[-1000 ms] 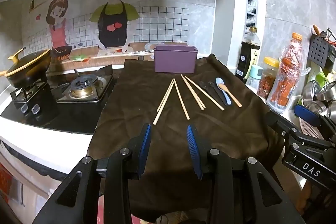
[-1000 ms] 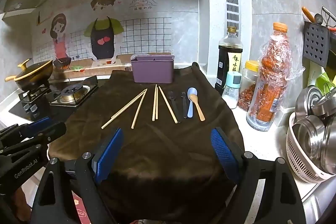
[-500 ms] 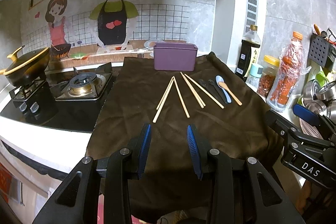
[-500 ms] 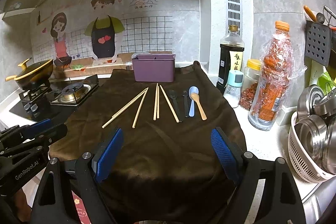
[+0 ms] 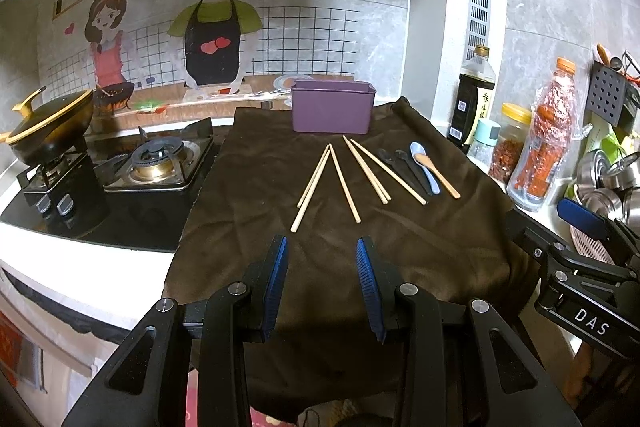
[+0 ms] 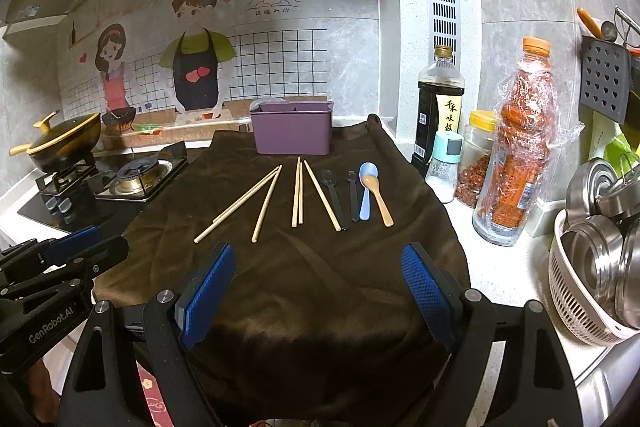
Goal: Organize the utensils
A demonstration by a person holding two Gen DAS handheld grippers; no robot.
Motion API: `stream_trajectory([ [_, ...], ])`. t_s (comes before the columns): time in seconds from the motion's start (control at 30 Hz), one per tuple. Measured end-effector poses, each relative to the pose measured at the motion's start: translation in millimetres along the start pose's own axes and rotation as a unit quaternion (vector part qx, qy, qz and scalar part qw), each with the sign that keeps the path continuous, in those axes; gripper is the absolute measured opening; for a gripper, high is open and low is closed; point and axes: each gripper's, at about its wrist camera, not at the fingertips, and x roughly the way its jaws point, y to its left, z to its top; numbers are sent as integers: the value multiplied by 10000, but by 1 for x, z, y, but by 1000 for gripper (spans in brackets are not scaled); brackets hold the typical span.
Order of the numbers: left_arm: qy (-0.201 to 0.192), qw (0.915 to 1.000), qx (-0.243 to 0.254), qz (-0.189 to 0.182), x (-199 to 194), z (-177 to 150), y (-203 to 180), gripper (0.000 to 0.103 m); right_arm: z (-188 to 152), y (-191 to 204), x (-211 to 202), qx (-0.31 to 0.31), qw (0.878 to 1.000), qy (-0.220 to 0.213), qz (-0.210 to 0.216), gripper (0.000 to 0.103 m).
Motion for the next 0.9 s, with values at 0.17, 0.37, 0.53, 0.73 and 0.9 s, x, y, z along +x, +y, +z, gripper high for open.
stream_trajectory([
  [0.17, 9, 10000, 3, -4, 0, 0, 0, 37, 0, 0, 0, -3, 10000, 1, 2, 83],
  [0.37, 6, 10000, -7, 9, 0, -1, -1, 37, 0, 0, 0, 9, 10000, 6, -1, 83],
  [0.53, 29, 10000, -13, 18, 1, -3, -1, 37, -2, 1, 1, 7, 10000, 18, 9, 83],
  [0.73, 37, 10000, -11, 8, 1, -5, -1, 37, -2, 2, 1, 2, 10000, -3, 0, 83],
  [0.9, 35, 10000, 2, -21, 0, -5, -1, 37, -2, 1, 1, 20, 10000, -13, -5, 83],
])
